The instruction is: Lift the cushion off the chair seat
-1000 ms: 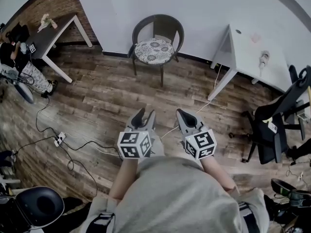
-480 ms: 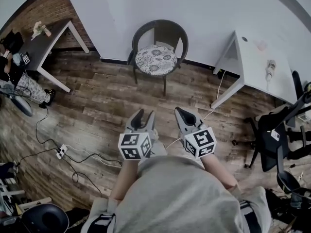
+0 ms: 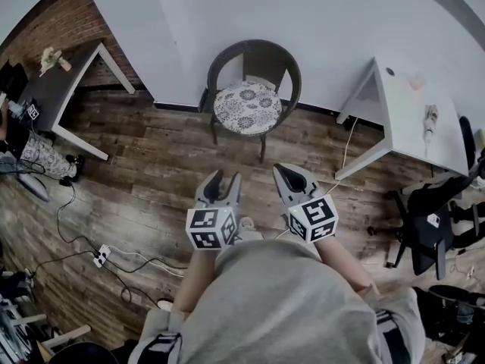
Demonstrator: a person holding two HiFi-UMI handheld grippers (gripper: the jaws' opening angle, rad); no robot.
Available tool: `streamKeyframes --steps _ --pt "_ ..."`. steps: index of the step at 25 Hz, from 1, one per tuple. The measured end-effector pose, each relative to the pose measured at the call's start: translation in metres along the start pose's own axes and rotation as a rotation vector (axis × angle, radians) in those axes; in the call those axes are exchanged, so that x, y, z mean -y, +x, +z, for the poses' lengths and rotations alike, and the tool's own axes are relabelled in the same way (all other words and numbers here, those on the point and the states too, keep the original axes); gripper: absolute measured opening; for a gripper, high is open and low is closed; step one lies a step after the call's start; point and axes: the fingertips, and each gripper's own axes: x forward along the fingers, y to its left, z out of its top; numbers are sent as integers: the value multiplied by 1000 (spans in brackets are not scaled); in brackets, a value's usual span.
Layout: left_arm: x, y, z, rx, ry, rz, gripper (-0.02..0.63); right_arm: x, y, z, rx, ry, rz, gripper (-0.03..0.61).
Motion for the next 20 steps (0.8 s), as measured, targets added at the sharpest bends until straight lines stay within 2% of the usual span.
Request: streamKeyframes --steps 14,20 --pt "-76 90 25 -52 1 -22 166 35 105 9 -38 23 -26 3" --pt "-94 121 24 -79 8 -25 166 51 130 9 -41 36 -45 3"
